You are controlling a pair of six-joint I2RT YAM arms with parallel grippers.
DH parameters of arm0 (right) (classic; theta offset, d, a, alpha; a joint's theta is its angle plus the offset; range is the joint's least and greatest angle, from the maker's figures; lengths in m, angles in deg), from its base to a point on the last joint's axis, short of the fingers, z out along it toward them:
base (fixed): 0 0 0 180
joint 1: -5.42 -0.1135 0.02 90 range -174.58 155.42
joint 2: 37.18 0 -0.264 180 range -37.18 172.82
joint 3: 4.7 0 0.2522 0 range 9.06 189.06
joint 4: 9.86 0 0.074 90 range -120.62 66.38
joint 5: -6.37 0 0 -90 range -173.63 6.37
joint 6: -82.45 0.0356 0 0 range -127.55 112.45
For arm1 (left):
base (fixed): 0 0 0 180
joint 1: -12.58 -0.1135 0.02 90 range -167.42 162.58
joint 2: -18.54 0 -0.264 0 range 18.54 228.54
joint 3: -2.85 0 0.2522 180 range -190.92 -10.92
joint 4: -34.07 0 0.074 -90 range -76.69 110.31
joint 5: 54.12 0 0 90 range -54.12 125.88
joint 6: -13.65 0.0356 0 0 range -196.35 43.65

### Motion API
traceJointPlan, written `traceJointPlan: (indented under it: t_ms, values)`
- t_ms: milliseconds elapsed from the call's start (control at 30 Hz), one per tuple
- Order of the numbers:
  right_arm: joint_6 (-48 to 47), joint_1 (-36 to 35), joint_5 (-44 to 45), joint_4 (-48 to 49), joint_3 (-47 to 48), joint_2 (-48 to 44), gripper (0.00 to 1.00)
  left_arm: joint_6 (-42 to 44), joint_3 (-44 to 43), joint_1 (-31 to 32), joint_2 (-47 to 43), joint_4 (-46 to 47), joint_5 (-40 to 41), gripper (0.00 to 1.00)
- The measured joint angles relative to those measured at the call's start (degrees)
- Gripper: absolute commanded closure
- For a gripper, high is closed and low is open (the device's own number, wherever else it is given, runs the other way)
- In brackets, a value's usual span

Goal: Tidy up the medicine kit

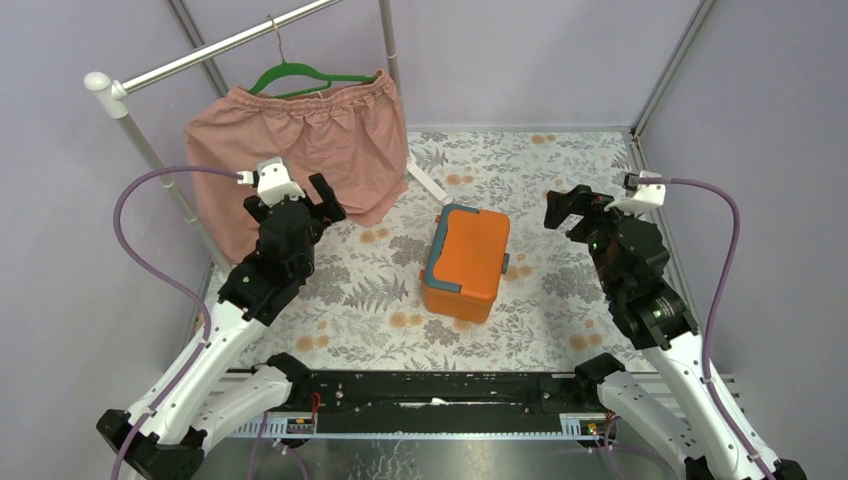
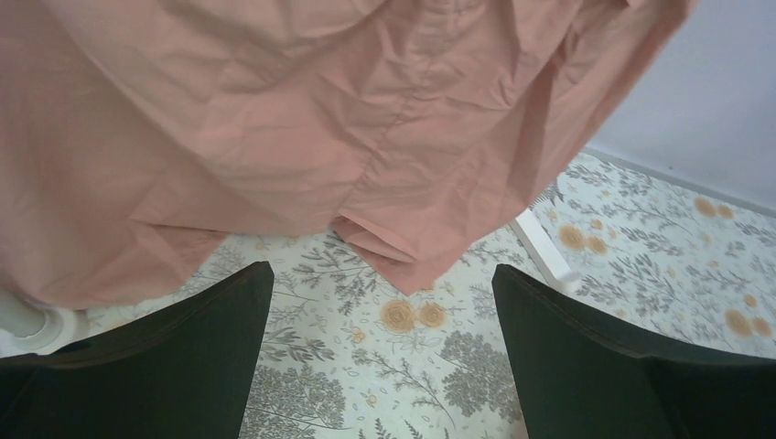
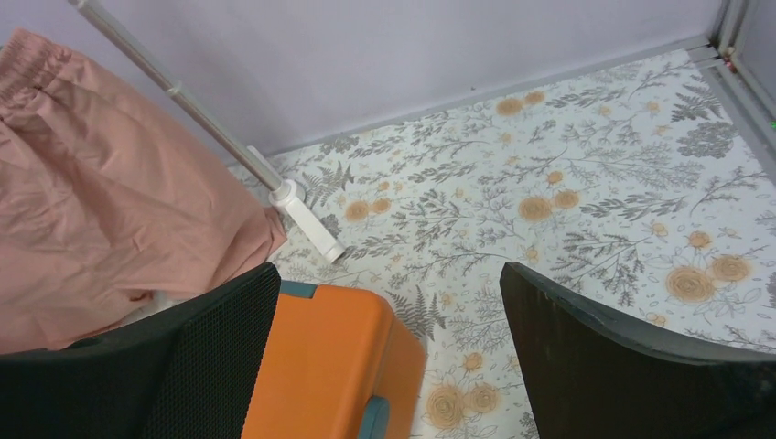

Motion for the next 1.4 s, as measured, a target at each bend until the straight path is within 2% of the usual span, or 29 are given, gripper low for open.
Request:
traceJointPlan:
  t_ms: [300,467,1400]
  values:
    - [1.05,0.0,12.72,-5.01,-1.55,-4.04,0.0,-0.37,0.39,-0.09,0.02,-0.09,4.94,0.01]
    - [1.27,0.0,16.28,-6.12,-3.67,-6.73,0.0,-0.52,0.55,-0.33,0.02,-0.11,5.55,0.01]
    - [1.29,0.0,14.95,-2.97,-6.43,-0.13,0.0,-1.09,1.64,-4.13,0.96,-0.07,1.62,0.01]
